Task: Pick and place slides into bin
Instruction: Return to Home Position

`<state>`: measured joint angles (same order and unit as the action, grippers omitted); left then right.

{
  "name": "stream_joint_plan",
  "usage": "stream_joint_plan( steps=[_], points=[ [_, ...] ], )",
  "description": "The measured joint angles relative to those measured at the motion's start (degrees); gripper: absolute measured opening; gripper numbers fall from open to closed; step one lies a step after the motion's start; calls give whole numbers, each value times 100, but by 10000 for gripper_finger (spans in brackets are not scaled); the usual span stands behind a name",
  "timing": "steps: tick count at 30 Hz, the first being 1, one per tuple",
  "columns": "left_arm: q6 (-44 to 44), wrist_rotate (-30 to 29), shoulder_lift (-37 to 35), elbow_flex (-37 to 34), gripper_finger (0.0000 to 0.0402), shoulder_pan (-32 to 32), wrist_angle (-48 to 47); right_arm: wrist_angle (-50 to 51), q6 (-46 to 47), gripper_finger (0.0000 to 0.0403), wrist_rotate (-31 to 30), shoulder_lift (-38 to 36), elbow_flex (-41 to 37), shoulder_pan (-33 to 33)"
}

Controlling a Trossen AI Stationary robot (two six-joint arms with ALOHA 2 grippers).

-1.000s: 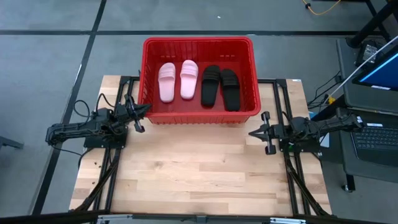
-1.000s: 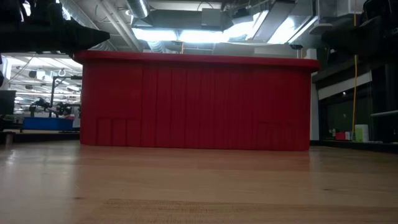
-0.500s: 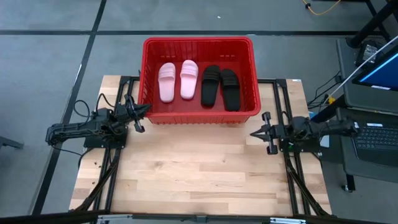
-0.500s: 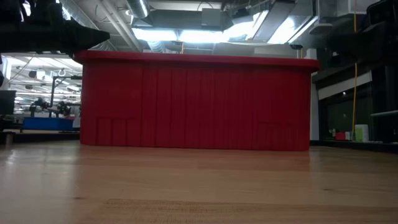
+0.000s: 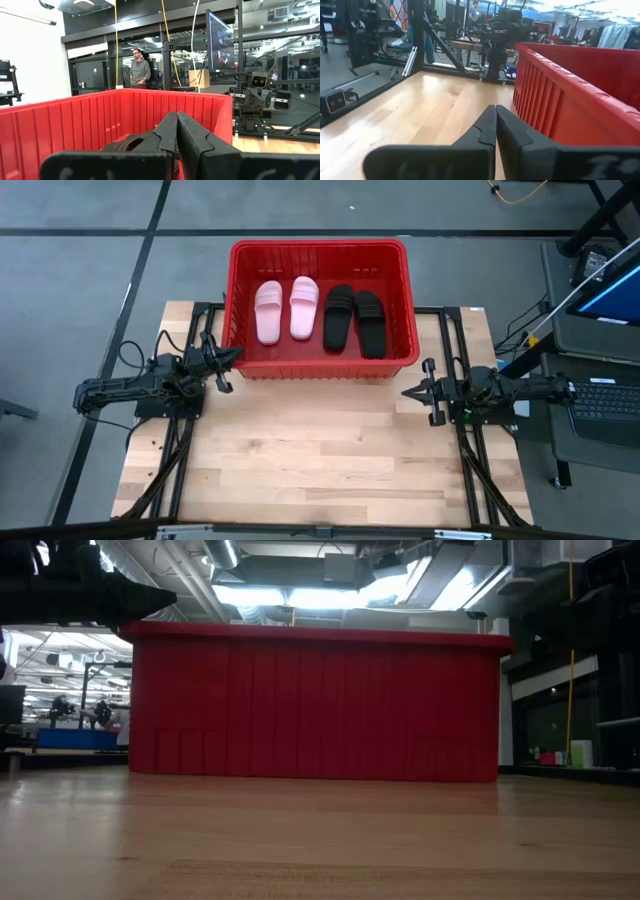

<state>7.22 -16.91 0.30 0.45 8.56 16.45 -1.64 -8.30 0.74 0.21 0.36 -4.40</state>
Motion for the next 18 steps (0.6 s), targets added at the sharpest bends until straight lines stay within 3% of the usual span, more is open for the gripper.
stream_joint_plan(
  steps=[18],
  points=[
    [0, 0, 0, 0, 6, -2, 0, 10, 202, 13, -1, 2, 0, 0]
  ],
)
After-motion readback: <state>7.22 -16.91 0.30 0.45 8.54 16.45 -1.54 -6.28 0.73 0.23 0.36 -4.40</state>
